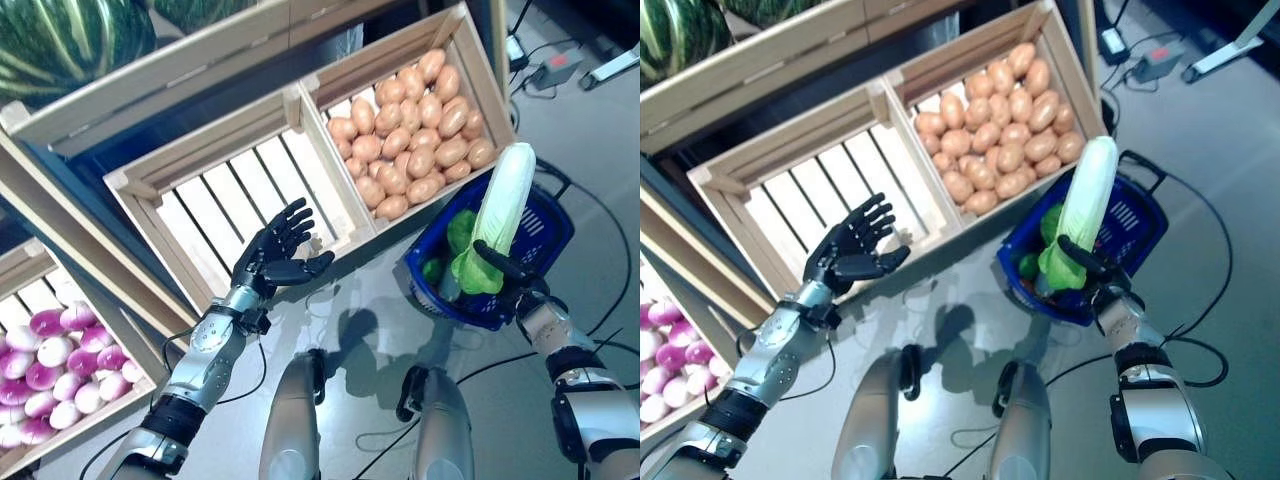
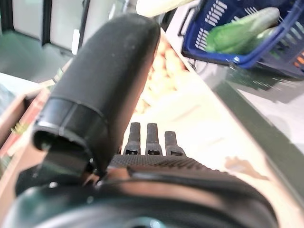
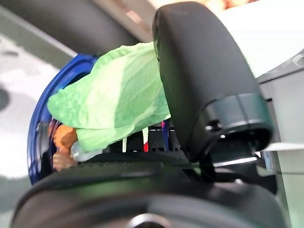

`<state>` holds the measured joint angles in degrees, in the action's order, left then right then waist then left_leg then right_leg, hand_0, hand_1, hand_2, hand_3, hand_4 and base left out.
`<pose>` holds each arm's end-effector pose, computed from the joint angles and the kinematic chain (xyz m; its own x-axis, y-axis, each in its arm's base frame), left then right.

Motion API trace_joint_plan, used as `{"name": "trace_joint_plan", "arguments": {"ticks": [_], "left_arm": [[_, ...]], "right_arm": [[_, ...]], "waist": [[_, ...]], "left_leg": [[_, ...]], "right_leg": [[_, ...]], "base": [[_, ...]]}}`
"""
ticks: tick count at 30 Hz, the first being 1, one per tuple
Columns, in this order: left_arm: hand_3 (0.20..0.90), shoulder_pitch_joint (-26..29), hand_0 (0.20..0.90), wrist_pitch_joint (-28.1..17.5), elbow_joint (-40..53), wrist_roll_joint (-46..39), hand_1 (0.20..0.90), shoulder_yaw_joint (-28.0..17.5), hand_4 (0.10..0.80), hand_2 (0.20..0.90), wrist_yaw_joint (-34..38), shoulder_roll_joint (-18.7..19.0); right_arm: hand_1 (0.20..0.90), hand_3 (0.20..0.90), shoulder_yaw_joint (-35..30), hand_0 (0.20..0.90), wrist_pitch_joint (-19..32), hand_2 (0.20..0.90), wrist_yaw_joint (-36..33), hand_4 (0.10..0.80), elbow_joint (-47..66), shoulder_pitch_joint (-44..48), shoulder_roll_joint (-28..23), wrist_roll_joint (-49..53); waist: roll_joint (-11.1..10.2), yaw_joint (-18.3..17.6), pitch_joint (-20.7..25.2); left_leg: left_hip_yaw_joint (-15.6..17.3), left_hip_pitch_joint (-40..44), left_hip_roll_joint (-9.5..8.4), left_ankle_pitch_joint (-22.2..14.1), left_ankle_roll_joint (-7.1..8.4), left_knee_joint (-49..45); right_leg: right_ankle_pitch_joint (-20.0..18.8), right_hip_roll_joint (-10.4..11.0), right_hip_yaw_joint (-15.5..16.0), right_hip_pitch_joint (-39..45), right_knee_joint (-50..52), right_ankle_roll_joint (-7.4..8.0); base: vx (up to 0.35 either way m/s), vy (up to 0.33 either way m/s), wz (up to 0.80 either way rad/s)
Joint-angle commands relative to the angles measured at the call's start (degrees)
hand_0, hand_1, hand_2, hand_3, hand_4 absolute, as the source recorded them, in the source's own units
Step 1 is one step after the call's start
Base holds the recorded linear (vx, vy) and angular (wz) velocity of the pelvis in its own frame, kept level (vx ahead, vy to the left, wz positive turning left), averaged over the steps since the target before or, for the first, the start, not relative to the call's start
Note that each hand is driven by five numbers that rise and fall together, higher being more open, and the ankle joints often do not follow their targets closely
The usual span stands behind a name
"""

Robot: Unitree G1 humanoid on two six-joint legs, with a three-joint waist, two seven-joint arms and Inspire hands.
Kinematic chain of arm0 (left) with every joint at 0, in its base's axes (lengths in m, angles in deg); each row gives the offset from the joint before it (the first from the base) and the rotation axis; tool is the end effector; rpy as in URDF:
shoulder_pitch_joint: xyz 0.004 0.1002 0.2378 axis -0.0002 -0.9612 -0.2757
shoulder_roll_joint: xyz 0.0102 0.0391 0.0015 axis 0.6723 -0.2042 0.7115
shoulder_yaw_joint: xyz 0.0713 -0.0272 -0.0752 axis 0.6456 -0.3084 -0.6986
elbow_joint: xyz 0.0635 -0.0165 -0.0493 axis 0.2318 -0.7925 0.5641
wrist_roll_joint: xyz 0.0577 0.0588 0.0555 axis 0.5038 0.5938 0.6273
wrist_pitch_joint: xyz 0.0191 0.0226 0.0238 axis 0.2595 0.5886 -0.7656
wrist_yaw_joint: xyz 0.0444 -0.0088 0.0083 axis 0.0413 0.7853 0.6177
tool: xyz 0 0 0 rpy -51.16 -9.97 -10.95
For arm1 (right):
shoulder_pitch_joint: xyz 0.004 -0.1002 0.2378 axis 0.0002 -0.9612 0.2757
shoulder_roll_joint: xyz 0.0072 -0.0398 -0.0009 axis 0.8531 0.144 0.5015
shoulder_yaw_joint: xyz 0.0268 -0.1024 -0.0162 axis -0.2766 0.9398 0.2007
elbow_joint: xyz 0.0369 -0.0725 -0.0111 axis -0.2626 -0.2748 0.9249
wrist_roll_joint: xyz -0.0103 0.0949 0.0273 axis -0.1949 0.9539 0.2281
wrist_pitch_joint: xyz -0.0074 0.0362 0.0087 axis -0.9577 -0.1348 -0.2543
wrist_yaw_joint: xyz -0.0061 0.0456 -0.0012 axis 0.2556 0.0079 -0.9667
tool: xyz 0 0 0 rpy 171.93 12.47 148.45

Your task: Put vegetables into the basket

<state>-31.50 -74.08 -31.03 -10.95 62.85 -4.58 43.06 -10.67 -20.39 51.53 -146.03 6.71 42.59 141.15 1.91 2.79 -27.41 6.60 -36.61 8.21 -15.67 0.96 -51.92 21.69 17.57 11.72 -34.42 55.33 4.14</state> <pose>0.2525 0.2041 0.0720 0.9622 -0.2269 0.1509 0.2521 0.9513 -0.1773 0.2957 -0.2907 0.0632 0.8895 -0.2731 -0.3663 0.4145 0.8195 0.3956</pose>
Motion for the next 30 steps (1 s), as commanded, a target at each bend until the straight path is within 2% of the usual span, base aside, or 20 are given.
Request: {"name": "trace_joint_plan", "arguments": {"ticks": [1,5,10,11,12,17,23,30], "left_arm": [[0.9,4.6,0.9,-9.5,3.9,-2.3,0.9,-0.8,0.8,0.9,-0.3,-1.8],[0.9,5.0,0.9,-10.5,3.9,-3.7,0.9,-0.2,0.8,0.9,-0.7,-1.6],[0.9,5.7,0.9,-11.5,3.9,-4.4,0.9,0.4,0.8,0.9,-0.4,-1.3],[0.9,5.8,0.9,-11.5,3.8,-4.5,0.9,0.4,0.8,0.9,-0.5,-1.3],[0.9,6.1,0.9,-11.5,3.7,-4.9,0.9,0.6,0.8,0.9,-0.7,-1.1],[0.9,5.7,0.9,-10.9,4.0,-5.3,0.9,0.6,0.8,0.9,-1.0,-0.7],[0.9,4.5,0.9,-10.5,4.5,-5.6,0.9,0.3,0.8,0.9,-1.8,-0.1],[0.9,3.6,0.9,-9.4,4.6,-6.2,0.9,-0.2,0.8,0.9,-2.4,0.7]], "right_arm": [[0.3,0.3,0.0,0.3,5.9,0.3,-2.5,0.4,-2.7,4.3,-6.1,0.8],[0.3,0.3,-0.5,0.3,6.5,0.3,-4.1,0.4,-3.3,6.1,-7.8,2.1],[0.3,0.3,-1.6,0.3,7.1,0.3,-6.5,0.4,-4.4,7.3,-9.6,4.4],[0.453,0.453,-1.7,0.453,7.1,0.453,-6.2,0.502,-4.6,7.4,-9.8,4.8],[0.9,0.9,-2.1,0.9,7.8,0.9,-6.7,0.8,-5.2,7.6,-10.1,6.0],[0.9,0.9,-4.5,0.9,10.1,0.9,-7.8,0.8,-4.7,6.6,-10.9,7.9],[0.9,0.9,-7.0,0.9,11.5,0.9,-6.7,0.8,-3.6,4.7,-11.4,7.9],[0.9,0.9,-7.2,0.9,11.0,0.9,-5.1,0.8,-2.6,3.6,-11.5,7.1]], "waist": [[1.4,0.0,1.3],[2.1,-0.4,0.1],[2.6,-0.9,-0.6],[2.6,-1.0,-0.4],[2.7,-1.0,-0.4],[2.4,-1.3,0.1],[2.0,-1.3,0.9],[1.0,-0.7,2.9]], "left_leg": [[-0.8,-1.5,-0.62,-7.5,-1.25,-7.3],[-1.2,-6.1,-0.8,-9.7,-1.12,-13.8],[-1.7,-10.9,-0.86,-11.4,-1.77,-19.4],[-1.7,-11.3,-0.87,-11.6,-1.84,-19.9],[-1.8,-11.9,-0.97,-11.8,-2.01,-20.5],[-1.9,-12.3,-0.89,-12.7,-2.19,-22.4],[-1.8,-11.0,-0.75,-12.2,-1.97,-21.4],[-1.5,-4.5,-0.01,-9.6,-1.28,-13.3]], "right_leg": [[-0.5,-0.5,-0.4,-2.0,5.3,-5.2],[1.6,0.0,-0.7,-6.7,11.0,-5.35],[3.2,-0.1,-1.3,-11.8,16.4,-5.68],[3.4,-0.1,-1.4,-12.4,16.9,-5.69],[3.6,-0.3,-1.4,-13.0,17.6,-5.7],[4.2,-0.5,-1.2,-13.6,19.1,-5.65],[3.2,-0.6,-0.7,-12.2,17.7,-5.46],[1.0,-1.1,0.0,-5.9,10.4,-4.67]], "base": [[-0.084,-0.024,0.12],[-0.096,-0.023,0.11],[-0.091,-0.012,0.07],[-0.088,-0.007,0.03],[-0.063,-0.008,0.04],[-0.022,-0.005,0.01],[0.0,0.0,0.0],[0.003,0.0,0.0]]}}
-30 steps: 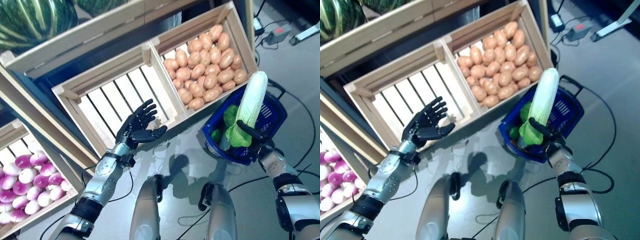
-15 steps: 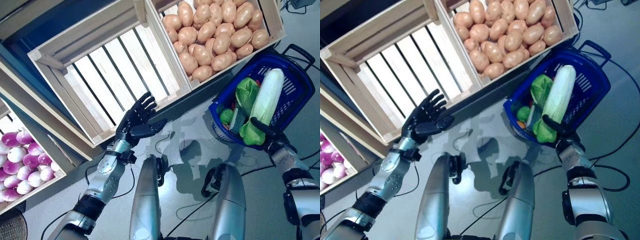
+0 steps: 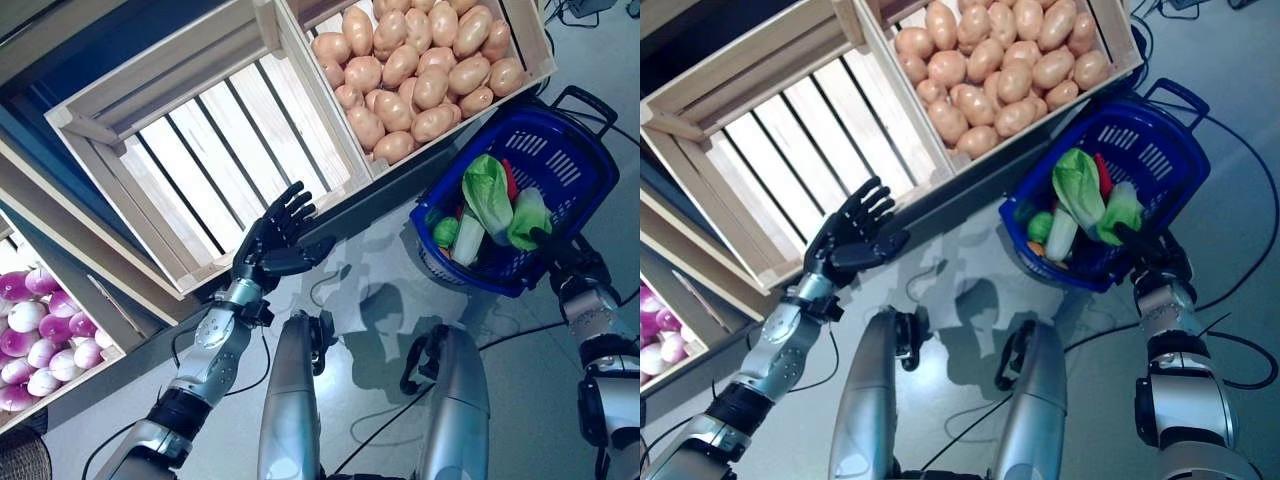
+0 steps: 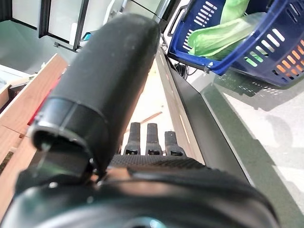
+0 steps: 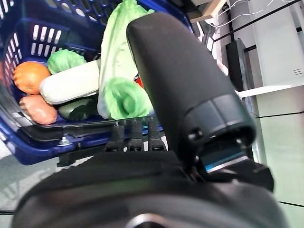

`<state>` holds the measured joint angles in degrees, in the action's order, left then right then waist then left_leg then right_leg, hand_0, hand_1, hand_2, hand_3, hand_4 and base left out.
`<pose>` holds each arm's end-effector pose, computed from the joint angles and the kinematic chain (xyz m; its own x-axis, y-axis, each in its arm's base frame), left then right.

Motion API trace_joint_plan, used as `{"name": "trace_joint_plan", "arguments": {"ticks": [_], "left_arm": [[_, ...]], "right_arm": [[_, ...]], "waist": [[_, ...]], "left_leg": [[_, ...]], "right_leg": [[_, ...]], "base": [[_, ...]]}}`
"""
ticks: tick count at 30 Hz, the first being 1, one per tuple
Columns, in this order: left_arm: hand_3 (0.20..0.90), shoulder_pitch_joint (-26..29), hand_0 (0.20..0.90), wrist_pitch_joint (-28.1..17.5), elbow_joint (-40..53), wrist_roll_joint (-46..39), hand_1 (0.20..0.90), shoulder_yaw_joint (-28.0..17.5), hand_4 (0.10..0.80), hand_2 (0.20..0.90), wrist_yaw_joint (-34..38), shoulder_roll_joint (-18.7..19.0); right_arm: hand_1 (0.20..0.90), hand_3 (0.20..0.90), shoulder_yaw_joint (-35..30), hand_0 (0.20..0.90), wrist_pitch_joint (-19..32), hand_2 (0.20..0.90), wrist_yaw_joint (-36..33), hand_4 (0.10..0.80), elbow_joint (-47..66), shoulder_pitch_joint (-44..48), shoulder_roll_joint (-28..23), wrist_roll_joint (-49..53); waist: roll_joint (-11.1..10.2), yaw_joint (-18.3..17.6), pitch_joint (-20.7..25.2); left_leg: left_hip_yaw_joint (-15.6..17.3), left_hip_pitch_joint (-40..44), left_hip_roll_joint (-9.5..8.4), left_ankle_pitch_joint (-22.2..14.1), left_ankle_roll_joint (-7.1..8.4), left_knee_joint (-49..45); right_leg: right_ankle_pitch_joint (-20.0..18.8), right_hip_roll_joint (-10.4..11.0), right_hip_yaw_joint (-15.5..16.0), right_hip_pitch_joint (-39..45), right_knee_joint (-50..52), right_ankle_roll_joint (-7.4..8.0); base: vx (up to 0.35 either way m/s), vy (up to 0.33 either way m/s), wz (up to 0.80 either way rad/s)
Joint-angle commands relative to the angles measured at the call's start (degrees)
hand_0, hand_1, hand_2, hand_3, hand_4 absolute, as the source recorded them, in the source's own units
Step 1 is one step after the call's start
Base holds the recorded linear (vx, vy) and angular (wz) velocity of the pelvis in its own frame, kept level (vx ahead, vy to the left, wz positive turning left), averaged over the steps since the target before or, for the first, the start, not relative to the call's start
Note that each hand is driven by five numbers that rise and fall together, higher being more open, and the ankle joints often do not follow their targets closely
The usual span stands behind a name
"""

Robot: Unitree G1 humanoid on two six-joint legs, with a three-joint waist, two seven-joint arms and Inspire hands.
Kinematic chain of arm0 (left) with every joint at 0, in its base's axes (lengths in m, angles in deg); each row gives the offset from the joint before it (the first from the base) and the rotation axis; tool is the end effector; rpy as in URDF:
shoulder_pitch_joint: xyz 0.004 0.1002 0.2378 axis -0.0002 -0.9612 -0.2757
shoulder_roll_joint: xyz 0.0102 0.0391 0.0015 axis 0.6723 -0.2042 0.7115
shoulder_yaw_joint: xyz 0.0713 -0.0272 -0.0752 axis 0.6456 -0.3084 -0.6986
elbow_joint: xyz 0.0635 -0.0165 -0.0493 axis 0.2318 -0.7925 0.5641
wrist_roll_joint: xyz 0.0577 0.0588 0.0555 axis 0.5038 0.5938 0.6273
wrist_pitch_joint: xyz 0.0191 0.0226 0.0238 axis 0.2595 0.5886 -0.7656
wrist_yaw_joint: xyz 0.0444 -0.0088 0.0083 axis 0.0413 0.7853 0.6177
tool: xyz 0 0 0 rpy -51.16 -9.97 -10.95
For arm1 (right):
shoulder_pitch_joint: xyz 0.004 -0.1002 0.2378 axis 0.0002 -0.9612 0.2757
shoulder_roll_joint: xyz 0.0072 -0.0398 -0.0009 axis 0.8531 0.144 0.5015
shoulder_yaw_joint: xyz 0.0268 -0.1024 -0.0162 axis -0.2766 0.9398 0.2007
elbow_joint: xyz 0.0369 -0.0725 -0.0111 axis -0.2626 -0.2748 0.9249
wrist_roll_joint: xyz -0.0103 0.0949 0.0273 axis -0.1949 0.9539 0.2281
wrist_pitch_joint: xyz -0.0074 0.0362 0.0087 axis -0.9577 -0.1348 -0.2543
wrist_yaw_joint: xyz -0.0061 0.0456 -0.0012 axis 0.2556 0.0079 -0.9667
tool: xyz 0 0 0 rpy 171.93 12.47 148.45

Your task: Put vegetables into the basket

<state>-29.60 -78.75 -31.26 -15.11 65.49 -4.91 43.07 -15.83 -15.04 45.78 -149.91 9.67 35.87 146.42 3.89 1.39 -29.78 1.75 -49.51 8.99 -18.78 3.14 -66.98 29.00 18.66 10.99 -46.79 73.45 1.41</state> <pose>0.2567 0.1968 0.0780 0.9426 -0.2386 0.2338 0.2913 0.9296 -0.2259 0.2903 -0.3342 0.0964 0.8075 -0.5223 -0.2740 0.5869 0.6656 0.4609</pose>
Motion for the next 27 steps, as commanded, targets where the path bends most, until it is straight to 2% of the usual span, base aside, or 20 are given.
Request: {"name": "trace_joint_plan", "arguments": {"ticks": [1,7,9,14,16,17,18,19,20,21,23,27], "left_arm": [[0.9,1.7,0.9,-4.5,4.7,-2.0,0.9,-2.9,0.8,0.9,-2.4,0.6],[0.9,0.7,0.9,-3.3,3.7,-2.0,0.9,-3.5,0.8,0.9,-4.1,0.1],[0.9,0.0,0.9,-2.6,3.1,-1.9,0.9,-4.0,0.8,0.9,-4.5,-0.3],[0.9,-2.2,0.9,-0.7,1.2,0.4,0.9,-5.4,0.8,0.9,-3.8,-1.9],[0.9,-4.0,0.9,0.9,0.2,1.6,0.9,-6.1,0.8,0.9,-3.7,-2.8],[0.9,-4.9,0.9,1.3,-0.2,2.0,0.9,-6.4,0.8,0.9,-3.8,-3.1],[0.9,-5.3,0.9,1.6,-0.4,2.2,0.9,-6.4,0.8,0.9,-3.7,-3.3],[0.9,-6.3,0.9,2.0,-1.0,3.0,0.9,-6.6,0.8,0.9,-3.6,-3.9],[0.9,-7.8,0.9,2.9,-1.2,4.6,0.9,-6.9,0.8,0.9,-3.1,-4.6],[0.9,-8.0,0.9,3.0,-1.2,4.9,0.9,-6.9,0.8,0.9,-3.0,-4.7],[0.9,-9.7,0.9,3.3,-3.9,9.1,0.9,-5.9,0.8,0.9,-1.6,-5.5],[0.9,-12.6,0.9,3.2,-7.8,11.6,0.9,-6.5,0.8,0.9,-1.1,-6.5]], "right_arm": [[0.9,0.9,-2.0,0.9,5.6,0.9,1.2,0.8,1.5,0.4,-4.6,1.5],[0.9,0.9,-1.2,0.9,4.5,0.9,3.4,0.8,2.3,-1.2,-4.1,0.4],[0.9,0.9,-1.2,0.9,4.4,0.9,5.4,0.8,2.8,-2.6,-3.2,0.8],[0.9,0.9,-1.3,0.9,3.3,0.9,8.4,0.8,6.0,-7.2,0.6,1.3],[0.9,0.9,-0.6,0.9,3.4,0.9,9.9,0.8,8.9,-10.9,3.8,1.6],[0.9,0.9,-0.4,0.9,3.1,0.9,10.0,0.8,10.2,-12.5,5.1,1.1],[0.9,0.9,-0.3,0.9,3.0,0.9,10.0,0.8,10.7,-13.2,5.7,0.8],[0.9,0.9,-0.1,0.9,2.6,0.9,10.5,0.8,11.8,-15.1,6.9,-0.1],[0.9,0.9,0.3,0.9,2.4,0.9,10.3,0.8,13.4,-17.6,8.4,-1.5],[0.9,0.9,0.3,0.9,2.4,0.9,10.3,0.8,13.7,-17.9,8.5,-1.6],[0.9,0.9,1.0,0.9,5.0,0.9,11.4,0.8,14.4,-21.4,11.0,-2.6],[0.9,0.9,3.1,0.9,5.8,0.9,11.3,0.8,19.4,-27.2,15.9,-3.5]], "waist": [[-1.2,0.7,5.7],[-2.4,1.3,8.1],[-2.8,1.5,9.4],[-4.1,1.6,13.3],[-4.8,1.8,16.0],[-5.2,1.9,16.9],[-5.3,1.9,17.5],[-5.6,2.0,18.9],[-5.7,2.1,20.7],[-5.8,2.1,20.8],[-6.0,1.9,23.1],[-5.4,1.1,25.5]], "left_leg": [[3.5,9.9,-0.51,-5.5,-3.3,3.9],[3.8,16.4,0.5,-1.5,-2.82,13.1],[4.1,20.1,1.13,-0.1,-2.31,17.7],[5.8,28.5,1.45,3.3,-1.5,28.9],[6.9,34.0,0.96,6.4,-0.99,37.0],[7.8,35.7,0.77,8.7,-1.24,40.4],[7.6,37.1,0.55,8.3,-0.73,41.7],[8.5,39.0,-0.03,10.9,-1.09,46.1],[8.7,42.6,-0.75,11.9,-0.47,51.3],[9.2,42.7,-0.87,13.2,-0.86,52.3],[9.5,46.3,-1.91,15.8,-0.81,59.4],[10.3,50.8,-2.81,19.0,-0.78,67.8]], "right_leg": [[-6.8,-2.3,0.9,7.9,-9.4,-1.88],[-9.3,-2.7,2.0,14.9,-17.0,-2.02],[-10.4,-3.5,2.9,19.2,-21.6,-1.99],[-13.6,-5.8,4.3,28.3,-33.0,-1.49],[-16.0,-7.2,5.2,33.8,-41.8,-0.69],[-17.8,-7.6,6.0,35.6,-45.5,-0.78],[-17.5,-8.0,5.7,36.9,-46.8,-0.08],[-19.8,-8.5,6.5,39.1,-51.9,-0.02],[-20.7,-9.6,6.3,42.7,-57.1,1.07],[-21.8,-9.6,6.8,42.9,-58.3,0.74],[-24.9,-10.7,6.6,46.5,-65.2,2.04],[-28.3,-11.1,6.4,49.4,-71.5,3.27]], "base": [[0.019,-0.017,-0.03],[0.02,-0.008,-0.09],[0.063,0.006,-0.07],[0.112,0.02,-0.05],[0.185,0.024,-0.16],[0.202,0.013,-0.14],[0.118,0.016,-0.15],[0.266,0.03,-0.11],[0.125,0.034,-0.09],[0.135,0.034,-0.06],[0.092,0.06,0.02],[0.109,0.09,-0.09]]}}
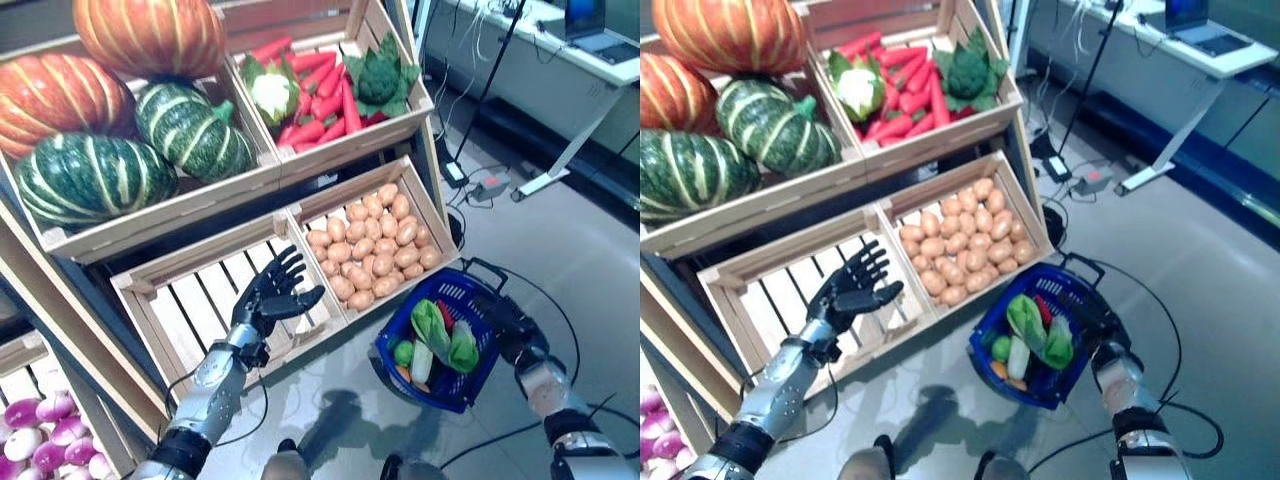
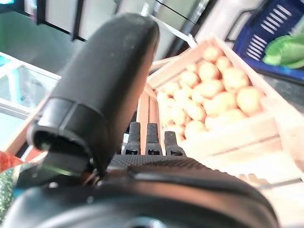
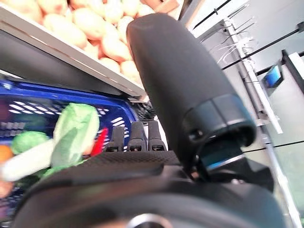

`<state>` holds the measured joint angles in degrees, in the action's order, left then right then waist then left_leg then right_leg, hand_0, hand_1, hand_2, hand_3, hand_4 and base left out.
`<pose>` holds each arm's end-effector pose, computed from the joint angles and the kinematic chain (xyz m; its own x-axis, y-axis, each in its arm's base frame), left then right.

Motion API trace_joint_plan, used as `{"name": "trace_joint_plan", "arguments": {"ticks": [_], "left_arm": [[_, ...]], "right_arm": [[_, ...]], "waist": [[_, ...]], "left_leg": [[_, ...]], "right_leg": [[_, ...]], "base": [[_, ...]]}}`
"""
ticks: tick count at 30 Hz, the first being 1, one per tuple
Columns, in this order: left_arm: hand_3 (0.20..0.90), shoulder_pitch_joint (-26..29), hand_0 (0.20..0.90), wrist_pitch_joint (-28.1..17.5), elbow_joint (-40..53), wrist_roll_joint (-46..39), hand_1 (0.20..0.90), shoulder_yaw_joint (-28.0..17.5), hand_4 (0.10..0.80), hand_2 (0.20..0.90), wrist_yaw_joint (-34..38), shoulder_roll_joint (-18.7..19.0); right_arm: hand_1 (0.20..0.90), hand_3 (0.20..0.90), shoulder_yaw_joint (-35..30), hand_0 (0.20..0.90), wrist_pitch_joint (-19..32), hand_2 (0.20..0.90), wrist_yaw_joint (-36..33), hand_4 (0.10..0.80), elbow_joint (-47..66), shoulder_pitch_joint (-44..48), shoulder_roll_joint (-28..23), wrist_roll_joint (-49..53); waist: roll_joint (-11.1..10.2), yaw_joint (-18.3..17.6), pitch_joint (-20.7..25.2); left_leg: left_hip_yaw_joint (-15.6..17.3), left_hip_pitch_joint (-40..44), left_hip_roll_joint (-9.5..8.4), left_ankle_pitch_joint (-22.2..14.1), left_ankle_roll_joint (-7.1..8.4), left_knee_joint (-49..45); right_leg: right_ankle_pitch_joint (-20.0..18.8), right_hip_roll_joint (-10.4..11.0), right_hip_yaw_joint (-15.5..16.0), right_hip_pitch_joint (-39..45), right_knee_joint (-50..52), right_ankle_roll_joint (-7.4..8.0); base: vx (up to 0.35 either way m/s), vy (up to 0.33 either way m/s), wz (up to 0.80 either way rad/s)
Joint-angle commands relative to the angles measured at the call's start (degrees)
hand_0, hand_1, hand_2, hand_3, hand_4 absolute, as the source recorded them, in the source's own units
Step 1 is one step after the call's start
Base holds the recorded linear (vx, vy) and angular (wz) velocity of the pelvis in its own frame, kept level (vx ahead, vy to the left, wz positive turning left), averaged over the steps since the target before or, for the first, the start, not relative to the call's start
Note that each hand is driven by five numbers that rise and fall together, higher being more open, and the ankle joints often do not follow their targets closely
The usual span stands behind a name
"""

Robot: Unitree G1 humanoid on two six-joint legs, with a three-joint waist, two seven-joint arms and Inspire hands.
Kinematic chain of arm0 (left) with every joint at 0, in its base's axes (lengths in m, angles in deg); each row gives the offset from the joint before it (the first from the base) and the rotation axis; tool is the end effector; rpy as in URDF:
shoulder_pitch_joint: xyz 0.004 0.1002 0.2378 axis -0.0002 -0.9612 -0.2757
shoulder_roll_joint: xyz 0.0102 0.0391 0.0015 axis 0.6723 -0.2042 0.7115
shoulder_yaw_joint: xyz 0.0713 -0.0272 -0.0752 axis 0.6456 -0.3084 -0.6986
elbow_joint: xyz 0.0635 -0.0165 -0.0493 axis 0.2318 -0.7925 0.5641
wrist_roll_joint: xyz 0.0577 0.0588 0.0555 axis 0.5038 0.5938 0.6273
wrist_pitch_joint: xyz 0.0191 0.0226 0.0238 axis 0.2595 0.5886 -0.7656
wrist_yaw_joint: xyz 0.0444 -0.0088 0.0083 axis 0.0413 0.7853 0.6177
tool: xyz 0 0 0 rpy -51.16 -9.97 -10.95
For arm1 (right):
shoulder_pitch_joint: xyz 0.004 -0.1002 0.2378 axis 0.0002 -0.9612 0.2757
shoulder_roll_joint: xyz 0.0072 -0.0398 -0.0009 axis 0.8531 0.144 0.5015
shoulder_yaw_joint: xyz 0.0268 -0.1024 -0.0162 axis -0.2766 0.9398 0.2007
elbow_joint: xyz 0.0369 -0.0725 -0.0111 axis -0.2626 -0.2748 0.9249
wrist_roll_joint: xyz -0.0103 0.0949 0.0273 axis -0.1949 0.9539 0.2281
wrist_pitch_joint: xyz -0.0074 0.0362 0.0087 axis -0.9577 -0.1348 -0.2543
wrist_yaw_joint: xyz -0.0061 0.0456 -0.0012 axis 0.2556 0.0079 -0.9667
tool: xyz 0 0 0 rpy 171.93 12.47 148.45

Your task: Put vegetables into the basket

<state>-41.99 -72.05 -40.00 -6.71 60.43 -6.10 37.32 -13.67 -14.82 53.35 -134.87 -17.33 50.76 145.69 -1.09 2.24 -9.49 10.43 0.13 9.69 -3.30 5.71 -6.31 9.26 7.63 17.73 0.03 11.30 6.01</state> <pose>0.2093 0.2124 0.0023 0.9785 -0.1342 -0.1568 0.0962 0.9687 -0.2288 0.2097 -0.2728 -0.0269 0.8273 -0.2559 -0.5001 0.5078 0.7214 0.4709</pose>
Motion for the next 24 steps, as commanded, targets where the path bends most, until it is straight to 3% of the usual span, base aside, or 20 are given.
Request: {"name": "trace_joint_plan", "arguments": {"ticks": [1,8,12,14,17,22,24], "left_arm": [[0.9,-1.1,0.9,-3.7,0.0,4.0,0.9,-2.1,0.8,0.9,-0.2,-1.0],[0.9,-5.2,0.9,-5.7,-1.2,7.3,0.9,-4.5,0.8,0.9,-0.9,-2.3],[0.9,-6.6,0.9,-2.6,-6.1,9.6,0.9,-4.6,0.8,0.9,2.6,-4.2],[0.9,-7.0,0.9,-3.0,-10.7,14.5,0.9,-3.2,0.8,0.9,7.7,-5.6],[0.9,-8.3,0.9,0.1,-14.4,16.2,0.9,-0.3,0.8,0.9,6.1,-8.2],[0.9,-10.0,0.9,-0.7,-23.2,14.7,0.9,2.1,0.8,0.9,4.6,-12.8],[0.9,-9.5,0.9,-3.5,-25.5,14.8,0.9,2.2,0.8,0.9,5.6,-13.7]], "right_arm": [[0.9,0.9,1.6,0.9,6.5,0.9,3.6,0.8,5.4,-1.6,2.4,-3.3],[0.9,0.9,6.3,0.9,8.6,0.9,0.6,0.8,12.8,-8.7,8.8,-9.3],[0.9,0.9,8.5,0.9,7.7,0.9,0.5,0.8,15.2,-11.6,10.8,-9.9],[0.9,0.9,10.0,0.9,7.0,0.9,-0.1,0.8,15.5,-13.0,12.4,-10.5],[0.9,0.9,12.5,0.9,5.6,0.9,0.0,0.8,14.1,-15.3,15.0,-11.6],[0.9,0.9,14.6,0.9,5.7,0.9,1.3,0.8,7.6,-17.0,17.9,-10.5],[0.9,0.9,15.0,0.9,4.9,0.9,2.3,0.8,5.2,-17.2,19.3,-8.9]], "waist": [[-0.3,0.0,5.8],[0.3,-1.9,7.1],[0.5,-3.1,7.3],[0.5,-3.8,7.2],[0.4,-4.3,7.1],[0.1,-4.3,6.6],[0.1,-4.5,6.3]], "left_leg": [[2.0,2.2,-3.66,4.1,-3.35,9.1],[2.5,4.7,-4.71,3.4,-3.79,11.3],[2.8,5.6,-5.06,2.8,-4.13,11.3],[2.8,6.0,-5.15,2.7,-4.18,11.3],[2.8,6.3,-5.36,2.4,-4.46,11.3],[2.2,6.5,-5.84,2.1,-4.96,11.3],[2.1,6.3,-5.95,2.2,-5.08,11.3]], "right_leg": [[-9.5,0.0,-0.2,3.2,-11.0,-1.04],[-12.2,-0.7,-1.8,5.0,-16.3,-0.76],[-11.9,-0.8,-2.4,5.7,-16.3,-0.71],[-11.6,-0.9,-2.6,5.8,-15.8,-0.64],[-11.4,-0.9,-2.9,6.0,-16.0,-0.6],[-11.3,-1.0,-3.1,6.4,-16.3,-0.28],[-11.3,-0.9,-3.4,6.3,-16.3,-0.3]], "base": [[0.106,0.111,-0.16],[0.057,0.075,-0.14],[0.058,0.049,-0.1],[0.043,0.052,-0.11],[0.029,0.04,-0.07],[0.014,0.01,-0.02],[0.003,0.022,0.01]]}}
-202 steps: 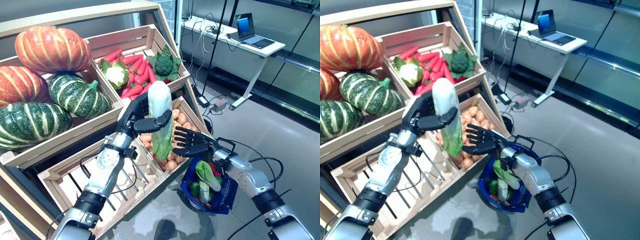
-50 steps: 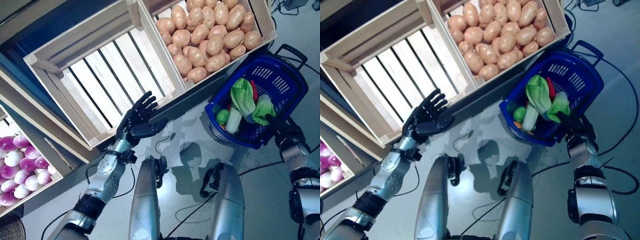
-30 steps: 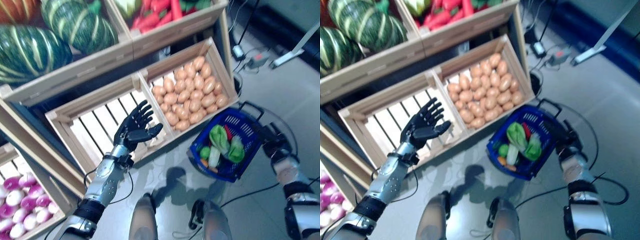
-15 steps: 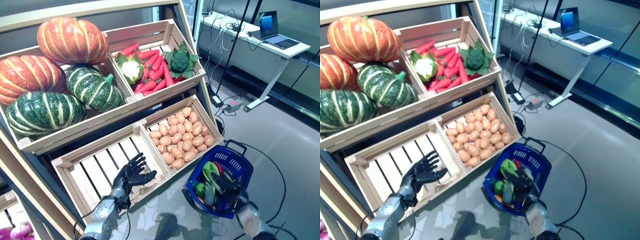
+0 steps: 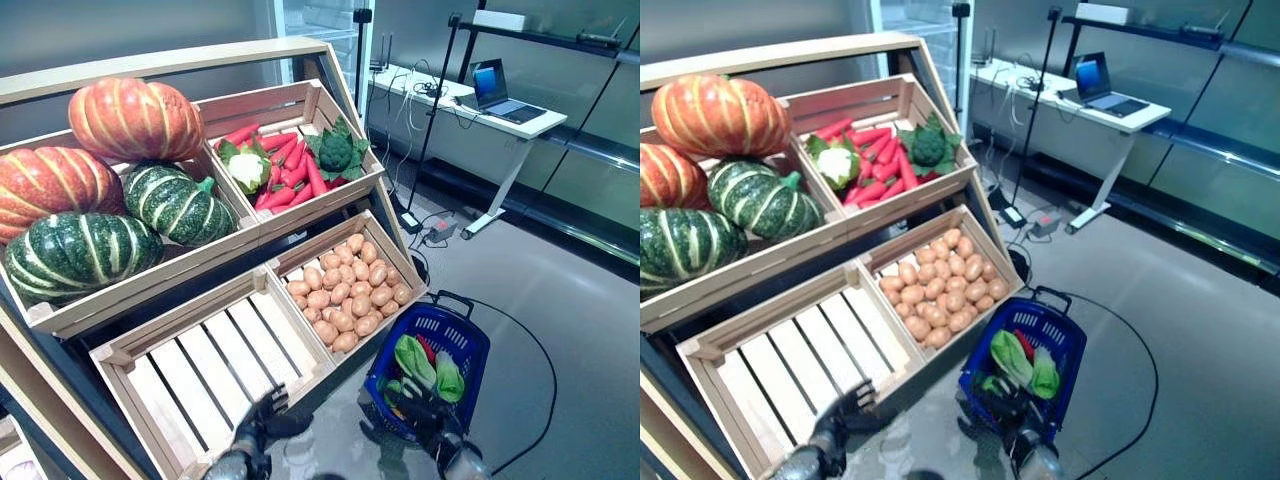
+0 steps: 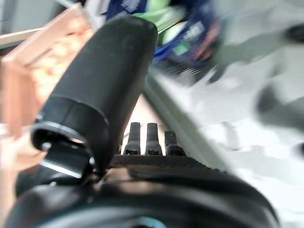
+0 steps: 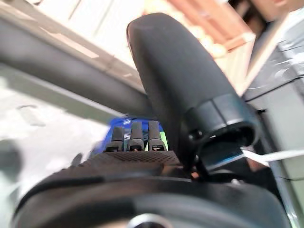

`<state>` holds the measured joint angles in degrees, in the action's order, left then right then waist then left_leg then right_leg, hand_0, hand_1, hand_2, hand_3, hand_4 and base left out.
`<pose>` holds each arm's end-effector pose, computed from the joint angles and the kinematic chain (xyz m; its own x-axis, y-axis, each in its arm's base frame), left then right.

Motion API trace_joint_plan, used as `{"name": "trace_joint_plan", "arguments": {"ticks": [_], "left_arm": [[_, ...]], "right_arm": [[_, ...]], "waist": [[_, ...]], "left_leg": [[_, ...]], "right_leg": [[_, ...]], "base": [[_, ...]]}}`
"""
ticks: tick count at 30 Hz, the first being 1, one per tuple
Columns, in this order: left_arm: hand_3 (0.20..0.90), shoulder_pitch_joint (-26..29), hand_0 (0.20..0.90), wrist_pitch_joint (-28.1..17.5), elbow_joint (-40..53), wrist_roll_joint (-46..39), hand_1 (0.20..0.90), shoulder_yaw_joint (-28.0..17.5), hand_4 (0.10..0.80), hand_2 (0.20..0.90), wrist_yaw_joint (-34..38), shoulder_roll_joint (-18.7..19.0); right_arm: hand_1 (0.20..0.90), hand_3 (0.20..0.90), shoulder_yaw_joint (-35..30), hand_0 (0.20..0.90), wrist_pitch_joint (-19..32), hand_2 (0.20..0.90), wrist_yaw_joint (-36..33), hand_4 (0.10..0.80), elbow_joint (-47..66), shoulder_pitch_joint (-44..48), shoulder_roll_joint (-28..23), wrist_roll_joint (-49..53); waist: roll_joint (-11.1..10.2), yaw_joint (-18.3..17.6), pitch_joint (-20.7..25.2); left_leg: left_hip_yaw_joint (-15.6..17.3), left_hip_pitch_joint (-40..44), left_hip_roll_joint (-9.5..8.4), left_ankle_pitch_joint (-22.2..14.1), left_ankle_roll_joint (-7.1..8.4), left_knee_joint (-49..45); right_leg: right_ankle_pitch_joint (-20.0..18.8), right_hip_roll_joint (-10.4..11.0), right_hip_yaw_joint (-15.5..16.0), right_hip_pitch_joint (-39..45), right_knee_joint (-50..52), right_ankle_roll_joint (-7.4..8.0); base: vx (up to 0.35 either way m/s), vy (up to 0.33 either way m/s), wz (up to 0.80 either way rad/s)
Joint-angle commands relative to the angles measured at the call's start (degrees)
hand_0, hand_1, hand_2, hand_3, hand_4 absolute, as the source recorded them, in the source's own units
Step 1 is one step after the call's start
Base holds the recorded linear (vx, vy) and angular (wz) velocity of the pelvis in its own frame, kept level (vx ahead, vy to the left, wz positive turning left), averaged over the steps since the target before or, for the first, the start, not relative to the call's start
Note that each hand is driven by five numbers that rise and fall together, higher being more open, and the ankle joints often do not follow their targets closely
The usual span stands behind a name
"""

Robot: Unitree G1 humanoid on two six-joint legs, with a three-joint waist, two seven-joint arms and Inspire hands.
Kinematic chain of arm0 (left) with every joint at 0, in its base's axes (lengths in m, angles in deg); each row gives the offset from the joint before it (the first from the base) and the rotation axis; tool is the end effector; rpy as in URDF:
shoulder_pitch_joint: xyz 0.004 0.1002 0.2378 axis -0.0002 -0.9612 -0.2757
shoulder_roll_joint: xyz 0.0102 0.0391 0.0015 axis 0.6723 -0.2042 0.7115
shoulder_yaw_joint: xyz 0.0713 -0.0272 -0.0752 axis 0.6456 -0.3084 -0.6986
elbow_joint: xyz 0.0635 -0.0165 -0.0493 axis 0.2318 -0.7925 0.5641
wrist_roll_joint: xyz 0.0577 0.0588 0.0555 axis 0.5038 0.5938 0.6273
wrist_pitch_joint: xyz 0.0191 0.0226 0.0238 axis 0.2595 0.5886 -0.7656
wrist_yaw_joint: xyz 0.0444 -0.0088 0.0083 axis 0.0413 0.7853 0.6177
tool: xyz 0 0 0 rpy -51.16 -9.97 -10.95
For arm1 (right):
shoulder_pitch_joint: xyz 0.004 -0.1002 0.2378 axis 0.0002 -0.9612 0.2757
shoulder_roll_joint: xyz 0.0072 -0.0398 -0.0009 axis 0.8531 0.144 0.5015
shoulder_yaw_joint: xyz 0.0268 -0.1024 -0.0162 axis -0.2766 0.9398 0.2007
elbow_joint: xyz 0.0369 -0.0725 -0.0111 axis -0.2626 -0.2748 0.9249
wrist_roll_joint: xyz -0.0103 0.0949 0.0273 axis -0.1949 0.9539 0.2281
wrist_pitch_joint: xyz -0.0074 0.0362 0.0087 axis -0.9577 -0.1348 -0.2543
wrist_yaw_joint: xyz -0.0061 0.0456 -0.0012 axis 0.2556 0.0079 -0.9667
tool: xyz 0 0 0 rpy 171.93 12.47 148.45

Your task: Put vegetables into the basket

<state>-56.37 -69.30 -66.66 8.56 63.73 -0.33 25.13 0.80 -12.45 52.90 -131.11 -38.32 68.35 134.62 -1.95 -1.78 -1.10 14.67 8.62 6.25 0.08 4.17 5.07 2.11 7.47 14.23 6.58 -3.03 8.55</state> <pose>0.0782 0.1835 -0.1071 0.6199 0.0012 -0.7847 -0.0743 0.9956 -0.0571 0.0974 -0.1569 -0.1035 0.6332 0.0461 -0.7726 0.4356 0.8040 0.4049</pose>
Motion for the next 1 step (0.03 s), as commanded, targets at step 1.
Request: {"name": "trace_joint_plan", "arguments": {"ticks": [1], "left_arm": [[0.9,5.5,0.9,-8.4,1.4,-1.0,0.9,-0.1,0.8,0.9,-0.2,-1.3]], "right_arm": [[0.9,0.9,1.4,0.9,2.5,0.9,3.9,0.8,-0.1,3.8,2.2,1.7]], "waist": [[1.1,-0.5,-2.7]], "left_leg": [[-2.3,-2.1,-2.5,-1.1,-3.51,-0.1]], "right_leg": [[-4.1,-0.8,0.1,-0.2,-2.0,-2.99]], "base": [[-0.002,0.038,0.01]]}}
